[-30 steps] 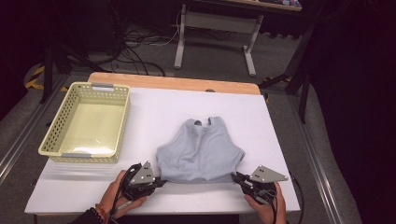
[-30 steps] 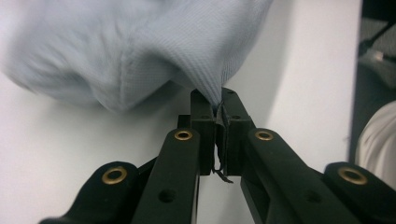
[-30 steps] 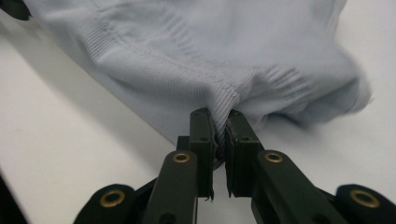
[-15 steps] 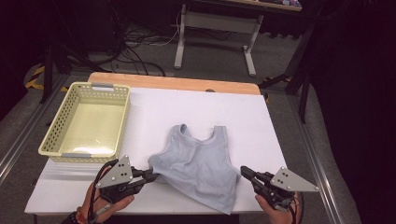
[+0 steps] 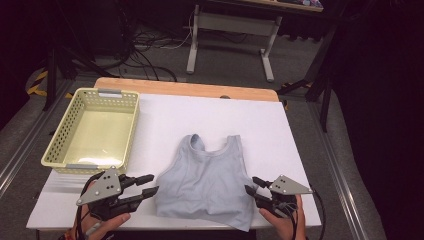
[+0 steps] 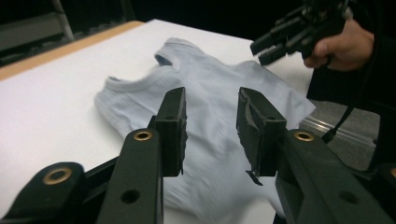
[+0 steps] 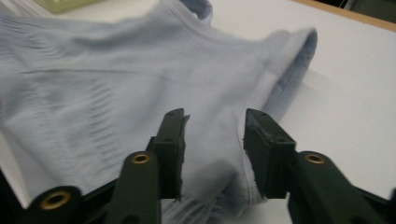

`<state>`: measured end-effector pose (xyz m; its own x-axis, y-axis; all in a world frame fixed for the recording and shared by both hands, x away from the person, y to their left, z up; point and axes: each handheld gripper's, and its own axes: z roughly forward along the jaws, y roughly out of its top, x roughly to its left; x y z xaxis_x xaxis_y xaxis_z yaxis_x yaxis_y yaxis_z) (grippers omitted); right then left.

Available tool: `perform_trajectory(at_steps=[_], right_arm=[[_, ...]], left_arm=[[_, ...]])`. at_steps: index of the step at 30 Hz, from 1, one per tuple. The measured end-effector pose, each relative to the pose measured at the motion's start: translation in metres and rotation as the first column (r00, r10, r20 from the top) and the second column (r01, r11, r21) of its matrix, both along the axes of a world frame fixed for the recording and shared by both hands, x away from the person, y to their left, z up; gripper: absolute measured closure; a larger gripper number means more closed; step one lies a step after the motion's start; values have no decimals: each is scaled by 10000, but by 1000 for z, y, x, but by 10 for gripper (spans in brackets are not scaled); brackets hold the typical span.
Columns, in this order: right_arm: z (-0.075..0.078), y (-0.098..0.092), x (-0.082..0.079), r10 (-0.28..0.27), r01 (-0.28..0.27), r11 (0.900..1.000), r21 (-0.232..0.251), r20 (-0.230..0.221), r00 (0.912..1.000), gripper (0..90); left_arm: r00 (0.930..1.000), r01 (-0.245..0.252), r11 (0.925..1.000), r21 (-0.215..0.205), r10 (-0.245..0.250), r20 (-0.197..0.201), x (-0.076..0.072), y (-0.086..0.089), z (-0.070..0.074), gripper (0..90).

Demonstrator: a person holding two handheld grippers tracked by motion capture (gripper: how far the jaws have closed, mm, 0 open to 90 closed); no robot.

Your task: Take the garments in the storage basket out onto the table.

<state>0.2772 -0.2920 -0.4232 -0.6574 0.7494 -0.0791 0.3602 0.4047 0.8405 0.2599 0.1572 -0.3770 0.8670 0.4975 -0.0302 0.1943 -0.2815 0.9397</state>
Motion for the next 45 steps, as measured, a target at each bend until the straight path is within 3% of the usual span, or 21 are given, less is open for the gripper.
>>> perform_trajectory(at_steps=[1,3,5,7,9,11,14,18,21,23,24,26,27,30,33,34,39,40,42,43,45], right_arm=[[-6,0,4,29,-33,9998,-212,-207,9998,514],[-12,-1,9,-47,35,9995,-316,-378,9993,486],[-14,-1,11,-110,96,9994,-318,-447,9989,460],[-18,-4,15,-177,154,9992,-371,-628,9979,426],[-22,-5,19,-224,197,9992,-345,-796,9966,403],[-28,-8,27,-332,290,9990,-342,-1269,9914,361],[-31,-9,32,-306,274,9994,-209,-1733,9844,362],[-32,-7,37,15,-55,9998,-177,-2184,9758,475],[-32,-6,38,89,-134,9997,-183,-2260,9741,556],[-32,-6,38,404,-429,9991,-57,-2353,9711,673],[-32,-6,38,544,-563,9984,-9,-2372,9699,699],[-31,-5,37,564,-582,9983,-5,-2337,9707,732],[-30,-5,37,567,-588,9983,-21,-2305,9714,740],[-25,-5,35,436,-442,9990,14,-1957,9797,761],[-16,-7,34,225,-234,9997,-50,-1398,9899,765],[-13,-8,34,161,-171,9998,-74,-1228,9923,765],[17,-13,40,-233,237,9994,247,-180,9996,768],[17,-13,40,-233,237,9994,247,-180,9996,768],[36,-15,44,-353,338,9980,528,283,9990,768],[36,-15,44,-353,338,9980,528,283,9990,768],[48,-14,49,-468,431,9964,732,500,9977,765]], left_arm=[[9994,-336,9986,414,339,-71,4,-4,-5,587],[9977,-611,9959,669,630,-267,9,-9,-11,511],[9968,-638,9904,1230,692,-400,15,-17,-22,500],[9954,-796,9793,1863,880,-374,24,-27,-36,463],[9939,-929,9617,2577,1049,-334,37,-36,-53,395],[9916,-1026,9545,2799,1203,-468,44,-39,-64,365],[9846,-905,9466,3094,1316,-1147,59,-45,-82,351],[9737,-748,9421,3268,1397,-1802,69,-48,-89,320],[9596,-662,9431,3258,1497,-2382,73,-49,-90,300],[9581,-574,9418,3312,1452,-2467,74,-50,-89,308],[9577,-459,9438,3274,1347,-2543,73,-51,-88,350],[9592,107,9487,3159,795,-2713,72,-51,-86,544],[9610,240,9463,3225,671,-2684,71,-52,-85,606],[9688,10,9427,3336,818,-2340,71,-53,-81,754],[9739,-484,9466,3187,1155,-1952,71,-51,-74,794],[9772,-712,9565,2830,1238,-1724,71,-48,-67,799],[9858,-1342,9662,2203,1527,-693,67,-46,-38,810],[9861,-1447,9681,2044,1583,-514,66,-46,-31,810],[9845,-1648,9751,1484,1717,-351,70,-44,-10,808],[9845,-1648,9751,1484,1717,-351,70,-44,-10,804],[9815,-1862,9766,1077,1899,-251,77,-45,4,804]])
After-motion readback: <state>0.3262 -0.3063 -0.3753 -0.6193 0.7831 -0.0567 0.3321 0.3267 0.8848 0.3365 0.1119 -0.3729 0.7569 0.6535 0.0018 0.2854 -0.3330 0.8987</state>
